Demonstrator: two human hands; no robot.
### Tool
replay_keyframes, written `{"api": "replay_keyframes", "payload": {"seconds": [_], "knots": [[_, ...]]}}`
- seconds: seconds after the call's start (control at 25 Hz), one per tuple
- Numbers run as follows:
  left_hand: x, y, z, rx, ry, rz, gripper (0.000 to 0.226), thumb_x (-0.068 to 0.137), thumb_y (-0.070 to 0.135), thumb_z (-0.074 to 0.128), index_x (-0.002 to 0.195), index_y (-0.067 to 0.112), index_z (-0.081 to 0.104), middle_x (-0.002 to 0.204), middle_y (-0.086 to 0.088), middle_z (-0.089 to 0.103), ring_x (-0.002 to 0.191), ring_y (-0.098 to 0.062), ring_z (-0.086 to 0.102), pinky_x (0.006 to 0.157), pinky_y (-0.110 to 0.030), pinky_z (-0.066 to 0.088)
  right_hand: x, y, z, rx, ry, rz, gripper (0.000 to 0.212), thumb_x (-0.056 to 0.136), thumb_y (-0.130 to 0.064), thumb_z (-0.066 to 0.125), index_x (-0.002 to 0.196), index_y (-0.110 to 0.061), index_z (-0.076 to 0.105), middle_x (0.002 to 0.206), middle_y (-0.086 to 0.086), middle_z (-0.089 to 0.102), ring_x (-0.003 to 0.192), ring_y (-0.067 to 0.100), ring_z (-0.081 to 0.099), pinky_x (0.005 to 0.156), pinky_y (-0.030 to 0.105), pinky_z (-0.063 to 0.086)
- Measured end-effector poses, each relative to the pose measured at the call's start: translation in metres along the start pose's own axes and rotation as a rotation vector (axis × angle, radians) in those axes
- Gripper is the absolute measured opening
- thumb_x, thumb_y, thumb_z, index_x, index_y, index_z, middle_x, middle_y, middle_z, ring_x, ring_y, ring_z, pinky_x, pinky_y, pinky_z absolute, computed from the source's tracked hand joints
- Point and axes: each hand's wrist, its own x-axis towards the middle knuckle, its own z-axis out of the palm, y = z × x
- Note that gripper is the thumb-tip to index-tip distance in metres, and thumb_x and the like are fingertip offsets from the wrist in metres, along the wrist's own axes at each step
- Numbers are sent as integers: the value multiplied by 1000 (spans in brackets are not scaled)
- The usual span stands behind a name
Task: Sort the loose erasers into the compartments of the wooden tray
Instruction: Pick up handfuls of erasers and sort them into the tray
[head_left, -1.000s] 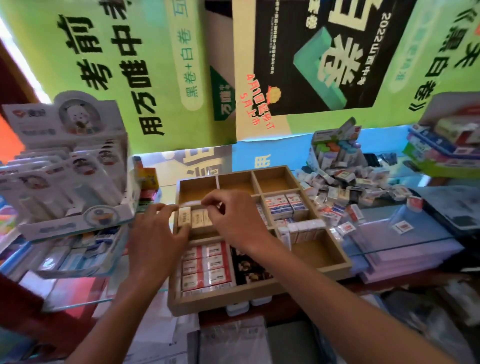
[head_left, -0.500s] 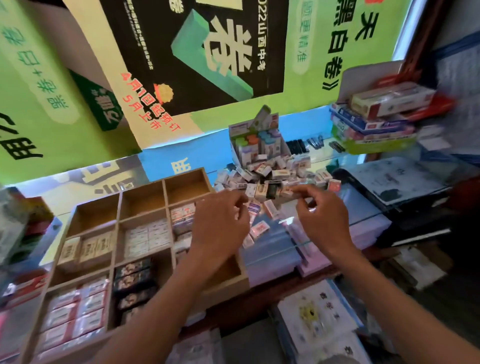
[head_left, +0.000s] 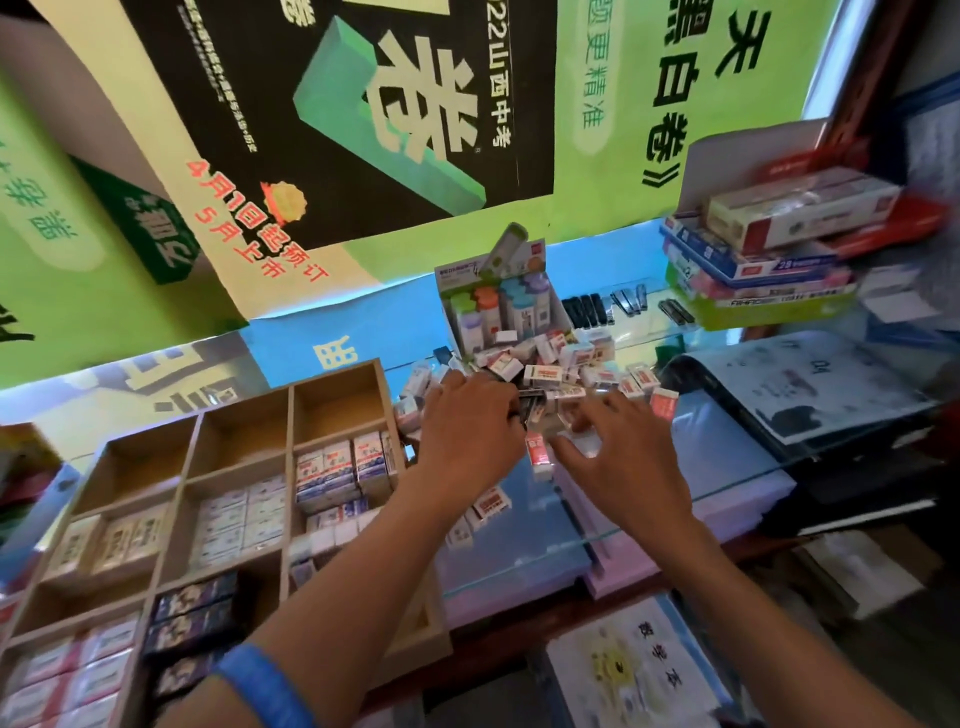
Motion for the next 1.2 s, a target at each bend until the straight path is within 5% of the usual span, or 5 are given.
{"api": "replay_keyframes", "payload": {"seconds": [0.28,0.56,0.68,1.0,1.2], "knots": [[5,3,-1,-60,17,-19,7,89,28,65,92,26,59,102,-1,69,103,-22,53,82,-35,45,-2,-2,-11,382,91,237,15,81,-20,66,82,-24,51,81,-7,57,78,16,54,66,34,45],[-3,19,-11,-703,40,-222,13,97,15,44,106,24,48,92,9,56,79,-11,56,59,-28,37,2,-4,-20,678,323,477,17,83,-8,56,95,-20,53,95,0,55,81,16,56,70,36,51],[1,33,-6,-469,33,-78,17,94,19,49,86,17,64,80,9,63,71,-8,57,60,-25,40,2,-4,-19,640,302,445,19,83,-1,51,86,-19,53,93,-1,54,82,15,54,73,36,50],[-3,38,9,97,6,31,18,94,27,58,99,13,67,106,-6,62,89,-28,66,63,-33,43,3,-1,-12,444,205,348,20,89,-22,60,70,-20,54,72,-6,56,71,11,52,59,25,37],[6,37,5,155,25,68,27,94,22,57,121,21,60,126,-5,50,93,-30,65,66,-33,42,4,1,-4,337,142,232,14,92,-16,57,97,-22,68,95,-6,66,91,14,56,76,33,50]]}}
